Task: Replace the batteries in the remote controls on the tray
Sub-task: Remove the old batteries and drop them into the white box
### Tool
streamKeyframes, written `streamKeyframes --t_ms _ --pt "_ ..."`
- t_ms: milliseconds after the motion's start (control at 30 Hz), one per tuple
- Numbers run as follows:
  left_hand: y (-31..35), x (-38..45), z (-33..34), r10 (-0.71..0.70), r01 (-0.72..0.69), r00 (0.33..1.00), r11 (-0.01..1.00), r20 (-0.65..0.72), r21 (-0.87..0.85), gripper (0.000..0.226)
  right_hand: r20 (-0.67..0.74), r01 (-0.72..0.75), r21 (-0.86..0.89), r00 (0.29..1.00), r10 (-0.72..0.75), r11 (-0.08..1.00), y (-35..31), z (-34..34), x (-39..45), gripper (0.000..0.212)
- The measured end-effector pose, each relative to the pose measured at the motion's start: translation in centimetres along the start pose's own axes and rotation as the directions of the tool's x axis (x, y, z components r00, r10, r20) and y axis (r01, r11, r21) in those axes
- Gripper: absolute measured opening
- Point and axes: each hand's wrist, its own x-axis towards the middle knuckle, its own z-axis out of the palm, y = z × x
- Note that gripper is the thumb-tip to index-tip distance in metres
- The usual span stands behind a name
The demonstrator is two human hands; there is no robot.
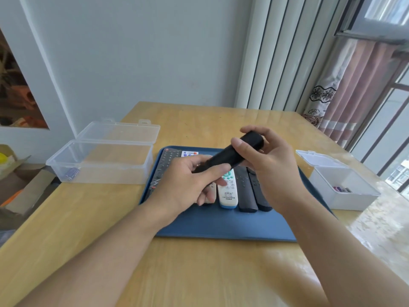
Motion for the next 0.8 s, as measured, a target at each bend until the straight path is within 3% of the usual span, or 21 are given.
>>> streamKeyframes --t_ms 100,200,400,500,600,800 --pt "0.3 0.6 -0.4 -0.004 -0.046 0.987 0.95 -0.161 -0.308 0.044 -0.05 -0.066 0.072 0.996 0.069 0.995 0.2 -0.2 0.2 0.035" --pt "0.0 1.0 -0.8 -0.005 -0.09 0.977 0.898 -0.215 -0.43 0.029 0.015 -0.162 0.096 0.987 0.162 0.982 0.5 0.1 0.0 0.044" --pt "-0.9 0.7 -0.4 -0.034 -0.051 0.962 0.951 -0.269 -0.304 0.023 0.2 -0.222 -0.152 0.947 0.25 0.963 0.6 0.9 -0.9 0.033" --pt "-0.9 0.5 -0.2 -0.023 -0.062 0.956 0.959 -0.293 -0.278 0.021 0.17 -0.16 -0.346 0.958 0.23 0.925 0.9 1.3 -1.3 0.044" --pt "-0.4 0.3 0.1 -0.003 -0.089 0.948 0.958 -0.319 -0.274 0.019 0.094 -0.055 -0.596 0.986 0.138 0.801 1.0 1.3 -1.4 0.045" --pt "-0.3 0.4 0.1 0.0 -0.115 0.919 0.956 -0.394 -0.269 0.013 0.087 0.036 -0.68 0.996 0.032 0.732 1.2 1.2 -1.4 0.031"
